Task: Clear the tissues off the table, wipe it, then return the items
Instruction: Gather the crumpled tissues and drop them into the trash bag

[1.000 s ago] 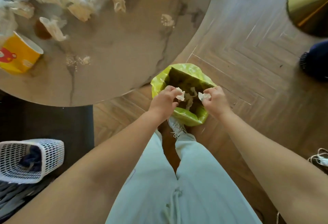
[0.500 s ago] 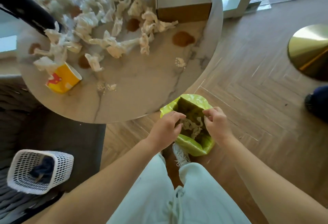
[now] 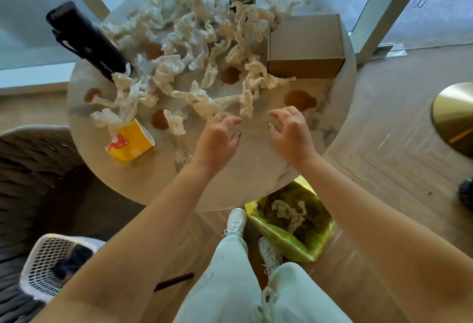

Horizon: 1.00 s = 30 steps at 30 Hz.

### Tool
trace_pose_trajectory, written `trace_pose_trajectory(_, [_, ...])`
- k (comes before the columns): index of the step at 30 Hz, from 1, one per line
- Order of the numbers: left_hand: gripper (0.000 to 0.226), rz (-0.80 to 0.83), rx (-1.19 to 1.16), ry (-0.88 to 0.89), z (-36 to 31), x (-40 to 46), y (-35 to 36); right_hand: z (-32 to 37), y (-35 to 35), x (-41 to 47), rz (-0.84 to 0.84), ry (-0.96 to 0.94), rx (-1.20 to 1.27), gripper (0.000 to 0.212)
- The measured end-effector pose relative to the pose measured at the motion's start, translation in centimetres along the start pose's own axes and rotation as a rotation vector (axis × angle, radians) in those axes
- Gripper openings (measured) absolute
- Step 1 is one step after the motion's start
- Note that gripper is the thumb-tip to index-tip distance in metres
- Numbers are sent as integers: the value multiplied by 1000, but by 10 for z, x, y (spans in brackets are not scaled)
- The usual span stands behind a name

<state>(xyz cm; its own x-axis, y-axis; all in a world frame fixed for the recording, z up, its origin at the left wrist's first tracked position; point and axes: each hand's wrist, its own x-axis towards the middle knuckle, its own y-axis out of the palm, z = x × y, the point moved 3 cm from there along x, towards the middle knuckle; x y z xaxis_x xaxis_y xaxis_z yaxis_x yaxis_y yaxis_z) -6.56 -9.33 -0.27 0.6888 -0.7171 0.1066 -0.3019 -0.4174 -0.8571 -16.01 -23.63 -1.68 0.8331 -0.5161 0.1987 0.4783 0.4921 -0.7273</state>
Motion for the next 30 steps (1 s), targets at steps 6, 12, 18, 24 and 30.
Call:
trace_pose_trajectory(6, [43,55,186,-17,30,64,-17,16,41,51,114,111,-2,46])
trace_pose_trajectory(12, [22,216,337,9,44,95,2,16,66,70,86,248,-39,33])
trace_pose_trajectory(18, [18,81,304,21,46,93,-4,9,55,72,-16,186,-78,14])
trace_pose_trajectory(24, [13,-131,268,15,26,74,-25,22,25,56,-255,30,25,13])
trace_pose_trajectory(30, [11,-192,190,7,13,25,-33,29,-9,15,-389,-67,127,13])
